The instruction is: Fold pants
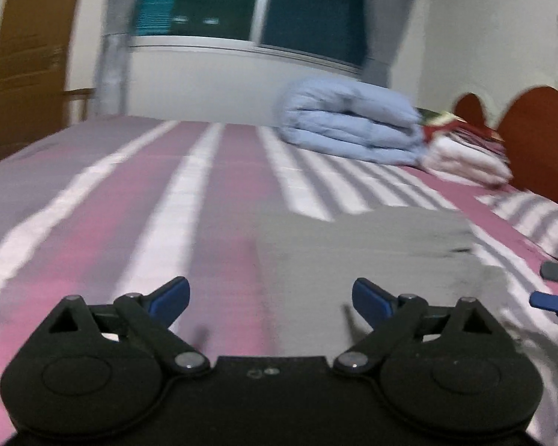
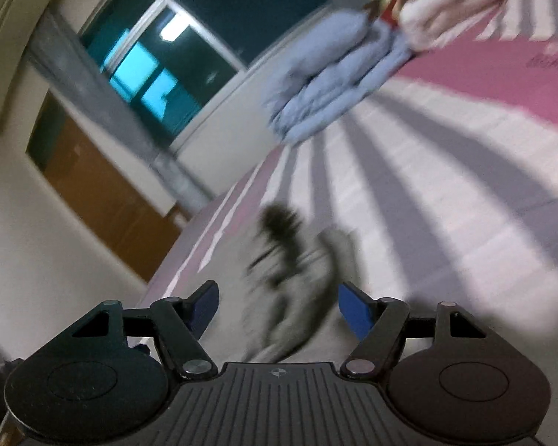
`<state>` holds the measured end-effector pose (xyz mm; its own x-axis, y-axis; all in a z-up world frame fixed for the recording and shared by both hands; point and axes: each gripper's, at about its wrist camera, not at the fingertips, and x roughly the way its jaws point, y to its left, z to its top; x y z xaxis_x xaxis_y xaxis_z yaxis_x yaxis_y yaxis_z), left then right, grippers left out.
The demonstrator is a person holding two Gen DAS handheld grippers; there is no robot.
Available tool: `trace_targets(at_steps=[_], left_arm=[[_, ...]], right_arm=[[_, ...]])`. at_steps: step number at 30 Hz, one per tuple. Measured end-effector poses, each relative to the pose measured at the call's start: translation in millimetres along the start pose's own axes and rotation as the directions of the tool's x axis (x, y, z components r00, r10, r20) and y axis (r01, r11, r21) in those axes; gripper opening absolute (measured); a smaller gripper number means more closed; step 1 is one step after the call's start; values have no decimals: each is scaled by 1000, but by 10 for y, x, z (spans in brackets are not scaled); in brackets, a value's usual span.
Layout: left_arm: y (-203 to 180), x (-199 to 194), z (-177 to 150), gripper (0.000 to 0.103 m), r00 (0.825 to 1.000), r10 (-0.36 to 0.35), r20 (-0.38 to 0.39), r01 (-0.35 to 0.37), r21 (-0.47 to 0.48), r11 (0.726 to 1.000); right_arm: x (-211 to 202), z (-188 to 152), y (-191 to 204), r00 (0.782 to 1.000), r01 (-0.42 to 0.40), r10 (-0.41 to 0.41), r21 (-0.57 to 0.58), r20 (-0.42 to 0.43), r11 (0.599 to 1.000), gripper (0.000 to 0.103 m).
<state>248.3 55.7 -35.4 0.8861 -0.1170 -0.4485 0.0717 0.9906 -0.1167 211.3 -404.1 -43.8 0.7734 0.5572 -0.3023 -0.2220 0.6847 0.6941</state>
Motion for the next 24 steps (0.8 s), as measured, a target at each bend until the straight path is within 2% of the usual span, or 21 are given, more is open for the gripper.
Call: trace_targets(at_steps=[3,4,7,8,9,11,13,15,16,17,19,20,21,22,24], left_arm=[[349,-76,-57,89,998,59,14,-58,-33,998],[454,-121,-105,89,997,74,19,-73,-49,996],[710,-182,-375,91,995,98,24,-95,-114,989],[785,-120,-410,88,994,107,-34,-111,-144,983],[864,-129,-409,88,992,118,-50,-125,-171,977],[915,-146,-378,90,995,102,-10,-102,-204,974],[869,-129,-376,90,995,103,-15,-104,-174,979],[808,-110,-391,90,994,98,-37,-102,-133,986],[765,-95,-388,90,995,94,-41,-98,-111,989],[740,-83,-394,90,995,90,-45,-94,-95,991],[710,-96,-446,90,995,90,-53,-93,-64,994],[696,-88,-452,90,994,92,-53,-95,-54,994],[690,-85,-458,90,994,92,-51,-95,-49,994],[694,-83,-468,90,994,94,-51,-96,-48,994],[713,-82,-476,90,994,94,-53,-97,-56,994]], right_arm=[[303,-75,94,997,9,-11,-19,-71,1000,56],[393,-95,112,996,20,-23,-29,-90,999,51],[496,-127,184,996,50,-55,-69,-76,996,50],[509,-117,204,996,66,-70,-83,-56,994,47],[534,-110,223,996,77,-81,-99,-45,992,47],[628,-93,235,992,109,-114,-106,-49,988,47],[727,-82,252,990,112,-119,-95,-70,989,47],[772,-61,308,988,130,-139,-132,-63,983,47],[780,-67,359,988,132,-143,-155,-60,979,43],[780,-63,402,989,120,-134,-171,-67,978,16],[670,-9,445,998,38,-43,-123,-39,992,17],[537,38,470,1000,-15,16,-85,15,996,17],[435,72,462,998,-36,39,-51,54,998,17],[339,94,411,995,-51,52,-5,90,999,17],[294,72,242,995,-2,-2,41,100,999,17]])
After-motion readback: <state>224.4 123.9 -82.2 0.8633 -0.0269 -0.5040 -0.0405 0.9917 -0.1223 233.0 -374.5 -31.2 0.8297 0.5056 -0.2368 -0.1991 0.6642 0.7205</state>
